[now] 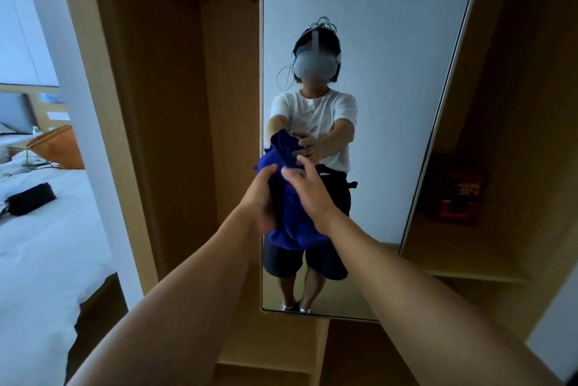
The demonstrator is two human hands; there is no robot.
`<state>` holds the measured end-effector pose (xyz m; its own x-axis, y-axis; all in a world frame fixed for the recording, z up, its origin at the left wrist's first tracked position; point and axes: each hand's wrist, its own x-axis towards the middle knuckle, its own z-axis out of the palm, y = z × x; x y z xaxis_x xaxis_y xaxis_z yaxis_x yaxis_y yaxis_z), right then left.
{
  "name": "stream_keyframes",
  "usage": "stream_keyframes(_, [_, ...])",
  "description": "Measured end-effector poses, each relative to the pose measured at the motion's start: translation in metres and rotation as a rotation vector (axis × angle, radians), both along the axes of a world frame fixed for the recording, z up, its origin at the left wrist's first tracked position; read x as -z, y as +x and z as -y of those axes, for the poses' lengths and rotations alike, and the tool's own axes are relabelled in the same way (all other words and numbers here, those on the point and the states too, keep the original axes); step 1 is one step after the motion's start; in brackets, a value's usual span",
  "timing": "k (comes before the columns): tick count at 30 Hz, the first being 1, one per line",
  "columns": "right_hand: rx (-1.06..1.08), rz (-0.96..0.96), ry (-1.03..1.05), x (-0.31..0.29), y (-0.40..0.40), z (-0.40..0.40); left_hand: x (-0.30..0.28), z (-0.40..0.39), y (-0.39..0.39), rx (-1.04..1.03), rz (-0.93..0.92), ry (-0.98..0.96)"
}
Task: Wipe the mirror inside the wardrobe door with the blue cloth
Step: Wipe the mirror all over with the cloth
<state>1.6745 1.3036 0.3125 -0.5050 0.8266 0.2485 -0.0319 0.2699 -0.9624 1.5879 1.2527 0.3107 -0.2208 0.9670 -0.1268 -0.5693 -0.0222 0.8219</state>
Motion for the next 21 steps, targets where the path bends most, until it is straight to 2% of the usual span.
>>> stream_keyframes(2, [-0.061,-0.015,-0.117,0.0,0.005,0.0,0.004,0.005,-0.007,0.005,0.081,-0.045])
stream_keyframes(5, [0.016,0.074,-0.033,0.01,0.005,0.005,0.008,0.008,-0.006,0.015,0.077,-0.073])
stream_keyframes(9, [0.165,0.04,0.012,0.018,0.0,0.007,0.017,0.009,-0.007,-0.003,0.039,-0.11])
stream_keyframes(12, [0.306,0.09,0.044,0.019,-0.002,0.006,0.025,0.011,-0.013,0.009,0.024,-0.157])
stream_keyframes(13, [0.332,0.04,-0.053,0.02,-0.001,0.003,0.027,0.013,-0.016,0.01,0.018,-0.176])
stream_keyframes(16, [0.276,-0.193,-0.518,0.02,0.009,-0.008,0.025,0.022,-0.031,-0.066,0.017,-0.244])
stream_keyframes(18, [0.244,-0.216,-0.644,0.022,0.015,-0.014,0.024,0.025,-0.042,-0.192,-0.035,-0.286])
stream_keyframes(19, [0.247,-0.216,-0.678,0.023,0.016,-0.015,0.026,0.024,-0.047,-0.278,-0.113,-0.315])
stream_keyframes(21, [0.255,-0.26,-0.731,0.023,0.014,-0.013,0.033,0.02,-0.05,-0.459,-0.423,-0.379])
